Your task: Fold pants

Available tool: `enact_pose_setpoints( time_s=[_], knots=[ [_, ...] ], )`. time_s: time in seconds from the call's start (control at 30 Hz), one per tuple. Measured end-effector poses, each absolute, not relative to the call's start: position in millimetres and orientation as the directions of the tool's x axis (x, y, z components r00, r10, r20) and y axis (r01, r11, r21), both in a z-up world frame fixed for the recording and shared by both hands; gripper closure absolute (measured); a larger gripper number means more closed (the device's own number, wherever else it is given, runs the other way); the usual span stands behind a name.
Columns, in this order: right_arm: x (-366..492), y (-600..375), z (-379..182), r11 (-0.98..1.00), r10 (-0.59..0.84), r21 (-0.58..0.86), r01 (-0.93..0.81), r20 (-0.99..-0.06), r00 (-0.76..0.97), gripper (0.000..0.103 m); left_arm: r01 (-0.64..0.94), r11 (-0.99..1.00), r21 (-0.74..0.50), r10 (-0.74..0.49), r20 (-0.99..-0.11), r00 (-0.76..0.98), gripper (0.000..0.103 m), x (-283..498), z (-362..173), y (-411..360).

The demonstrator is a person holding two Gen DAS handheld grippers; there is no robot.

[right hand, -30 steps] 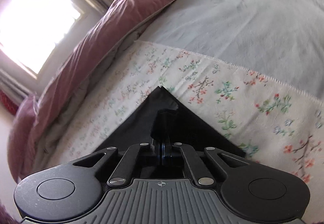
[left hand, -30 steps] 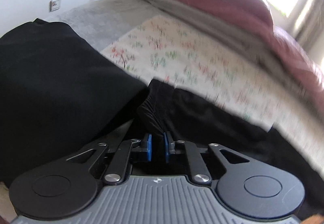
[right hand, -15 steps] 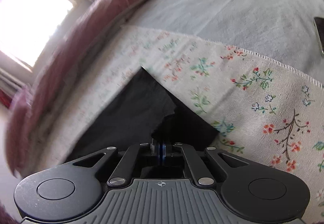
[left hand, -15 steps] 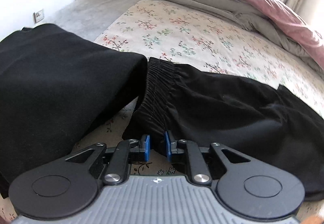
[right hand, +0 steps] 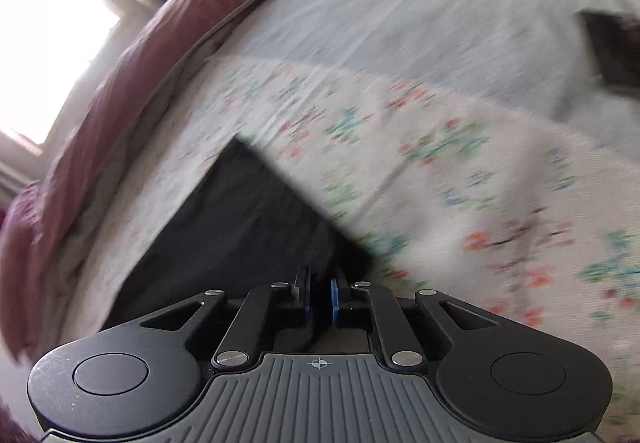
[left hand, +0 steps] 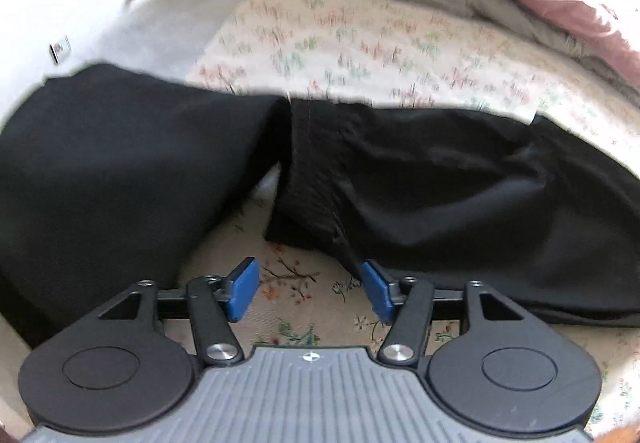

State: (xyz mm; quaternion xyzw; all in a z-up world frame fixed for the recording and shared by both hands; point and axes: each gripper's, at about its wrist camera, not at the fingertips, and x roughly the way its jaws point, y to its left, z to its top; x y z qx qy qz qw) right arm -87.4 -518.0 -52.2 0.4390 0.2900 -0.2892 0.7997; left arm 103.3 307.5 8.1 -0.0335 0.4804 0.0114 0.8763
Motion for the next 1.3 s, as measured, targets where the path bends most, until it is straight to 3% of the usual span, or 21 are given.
enact_pose_setpoints(
  time_s=[0.1, 0.17, 0.27, 0.37, 0.5, 0.63, 0.87, 0.93, 0.97, 1.0, 1.03, 1.3],
  knots=[
    [-88.3, -507.8, -25.4, 0.444, -0.417, 0.333, 0.832, -0.745, 0.521, 0.067, -0.049, 0.995, -0.085, -0.038, -0.797, 0.602, 0.016, 102.1, 40.6, 311.4],
    [-80.5, -492.3, -3.1, 0.465, -0.511, 0.26, 0.846, -0.702, 0.497, 0.062, -0.027, 0.993, -0.115, -0.071, -0.763, 0.642, 0.016, 107.2, 59.0, 304.5],
    [-44.9, -458.2, 23.2, 0.608, -0.464, 0.25, 0.754, -0.659, 0.593, 0.056, 0.06, 0.982, -0.178, -0.171, -0.719, 0.673, 0.014, 131.8, 73.4, 273.8],
    [9.7, -411.1, 30.9, 0.796, -0.27, 0.245, 0.553, -0.674, 0.687, 0.041, 0.178, 0.972, -0.155, -0.234, -0.725, 0.648, 0.014, 168.6, 70.0, 216.0],
    [72.8, -331.0, 22.6, 0.938, -0.045, 0.204, 0.28, -0.731, 0.681, 0.041, 0.331, 0.937, -0.109, -0.294, -0.758, 0.582, 0.014, 228.5, 47.6, 130.7],
    [94.0, -266.7, 9.7, 0.989, 0.08, 0.143, 0.045, -0.761, 0.644, 0.041, 0.414, 0.908, -0.059, -0.289, -0.805, 0.519, 0.014, 283.2, 11.9, 65.1],
    [78.3, -281.6, -29.2, 0.978, 0.113, 0.189, 0.084, -0.829, 0.548, 0.041, 0.452, 0.886, -0.106, -0.304, -0.867, 0.394, 0.014, 343.8, -43.2, 23.7],
    [81.6, -285.5, -30.6, 0.971, 0.125, 0.215, 0.103, -0.827, 0.548, 0.041, 0.452, 0.884, -0.12, -0.316, -0.866, 0.387, 0.021, 349.5, -54.3, 19.0],
    [83.2, -284.4, -31.0, 0.972, 0.119, 0.209, 0.106, -0.83, 0.545, 0.04, 0.45, 0.888, -0.098, -0.299, -0.866, 0.4, 0.037, 349.9, -58.6, 15.9],
    [84.2, -279.8, -31.3, 0.977, 0.111, 0.192, 0.094, -0.832, 0.544, 0.039, 0.454, 0.887, -0.077, -0.29, -0.86, 0.419, 0.065, 348.9, -59.9, 14.3],
    [83.5, -272.4, -31.8, 0.982, 0.102, 0.172, 0.079, -0.833, 0.543, 0.039, 0.453, 0.889, -0.066, -0.283, -0.856, 0.432, 0.072, 346.8, -56.3, 14.5],
    [75.0, -270.5, -24.3, 0.986, 0.074, 0.146, 0.081, -0.816, 0.573, 0.042, 0.399, 0.908, -0.129, -0.353, -0.75, 0.56, 0.073, 358.1, -27.2, 30.9]
  ],
)
